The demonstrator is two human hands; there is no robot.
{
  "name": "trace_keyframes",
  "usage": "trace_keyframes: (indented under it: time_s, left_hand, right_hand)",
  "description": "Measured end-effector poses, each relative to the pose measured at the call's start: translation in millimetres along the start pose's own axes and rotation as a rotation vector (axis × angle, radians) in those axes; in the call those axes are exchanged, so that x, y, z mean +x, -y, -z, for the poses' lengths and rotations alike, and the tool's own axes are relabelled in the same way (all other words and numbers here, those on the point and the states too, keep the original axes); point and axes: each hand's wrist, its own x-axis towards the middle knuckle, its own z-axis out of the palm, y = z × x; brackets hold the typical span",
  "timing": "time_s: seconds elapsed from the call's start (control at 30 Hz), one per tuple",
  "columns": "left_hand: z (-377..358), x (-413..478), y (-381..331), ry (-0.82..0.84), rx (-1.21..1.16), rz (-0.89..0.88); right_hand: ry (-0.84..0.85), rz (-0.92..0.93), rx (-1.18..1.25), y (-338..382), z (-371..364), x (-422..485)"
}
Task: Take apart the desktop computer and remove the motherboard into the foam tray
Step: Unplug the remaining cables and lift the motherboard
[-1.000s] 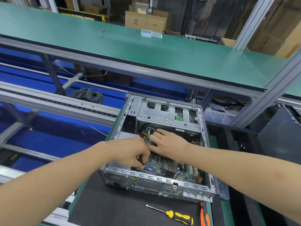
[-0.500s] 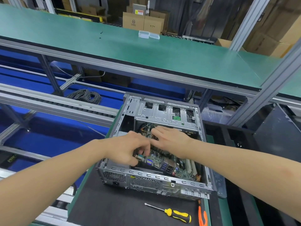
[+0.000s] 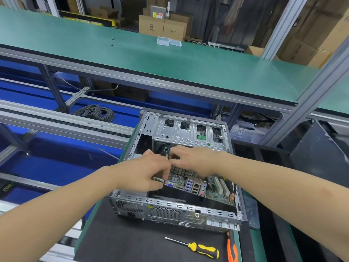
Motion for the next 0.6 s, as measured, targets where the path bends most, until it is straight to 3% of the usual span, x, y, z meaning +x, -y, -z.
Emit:
trace_keyframes:
  time_s: [0.07, 0.13, 0.23, 0.4, 0.6]
  left_hand:
    - [-4, 7, -26, -0.192, 0.113, -0.120]
    - [-16, 23, -63, -0.247, 0.038, -0.247]
    - [-39, 61, -111, -0.067, -0.160, -0.181]
    - [-50, 110, -142, 0.131, 0.047, -0.062]
    - [-41, 106, -132, 0.014, -0.586, 0.020]
  right_hand:
    - [-0.008, 0.024, 0.005, -2, 2, 1]
    - [-0.054, 0.054, -0.037, -3, 7, 2]
    - [-0.104, 0.107, -0.142, -6, 12, 3]
    - [-0.059, 0.088, -0.162, -5, 11, 3]
    - [-0.107, 0.108, -0.116, -7, 7, 1]
